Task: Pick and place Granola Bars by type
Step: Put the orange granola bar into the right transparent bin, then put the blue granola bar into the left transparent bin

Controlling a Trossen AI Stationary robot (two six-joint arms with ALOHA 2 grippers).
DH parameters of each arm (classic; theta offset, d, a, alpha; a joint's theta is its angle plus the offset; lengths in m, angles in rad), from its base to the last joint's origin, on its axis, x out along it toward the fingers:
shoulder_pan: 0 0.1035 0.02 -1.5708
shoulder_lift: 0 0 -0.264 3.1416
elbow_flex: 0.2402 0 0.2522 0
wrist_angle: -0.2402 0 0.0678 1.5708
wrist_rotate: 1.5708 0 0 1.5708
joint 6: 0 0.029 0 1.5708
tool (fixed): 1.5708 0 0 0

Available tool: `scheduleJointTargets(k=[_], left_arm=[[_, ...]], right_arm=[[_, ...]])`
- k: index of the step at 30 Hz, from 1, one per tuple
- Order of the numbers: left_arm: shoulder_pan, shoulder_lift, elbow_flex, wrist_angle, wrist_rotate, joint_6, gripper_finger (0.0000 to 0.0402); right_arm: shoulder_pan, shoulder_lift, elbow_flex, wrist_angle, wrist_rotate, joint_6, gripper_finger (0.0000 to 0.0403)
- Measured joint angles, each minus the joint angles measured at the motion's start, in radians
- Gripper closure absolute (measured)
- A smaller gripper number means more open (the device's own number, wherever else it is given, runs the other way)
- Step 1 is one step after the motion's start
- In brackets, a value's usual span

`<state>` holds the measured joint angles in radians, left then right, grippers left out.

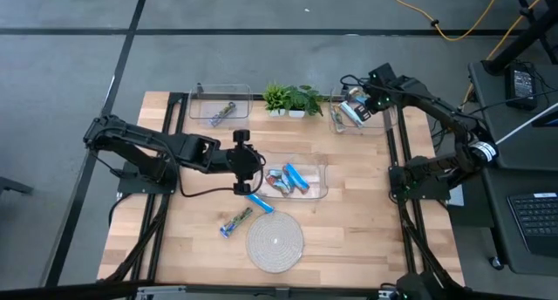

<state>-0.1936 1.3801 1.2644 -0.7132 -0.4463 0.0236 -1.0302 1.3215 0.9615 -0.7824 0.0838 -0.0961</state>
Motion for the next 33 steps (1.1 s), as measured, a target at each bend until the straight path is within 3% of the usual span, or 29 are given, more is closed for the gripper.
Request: scheduleJointTargets(k=[12,25,33], left_arm=[[0.0,0.029,0.0,-0.001,0.023,0.034,0.0258],[0.0,0.029,0.0,-0.001,0.023,0.035,0.0258],[0.0,0.029,0.0,-0.001,0.022,0.042,0.0258]], right_arm=[[0.0,0.019,0.0,-0.009,-0.004,0.01,0.0361],[0.0,0.019,0.0,-0.009,-0.006,0.008,0.027],[0.0,0.018,0.0,0.016,-0.045,-0.023,0.0256]])
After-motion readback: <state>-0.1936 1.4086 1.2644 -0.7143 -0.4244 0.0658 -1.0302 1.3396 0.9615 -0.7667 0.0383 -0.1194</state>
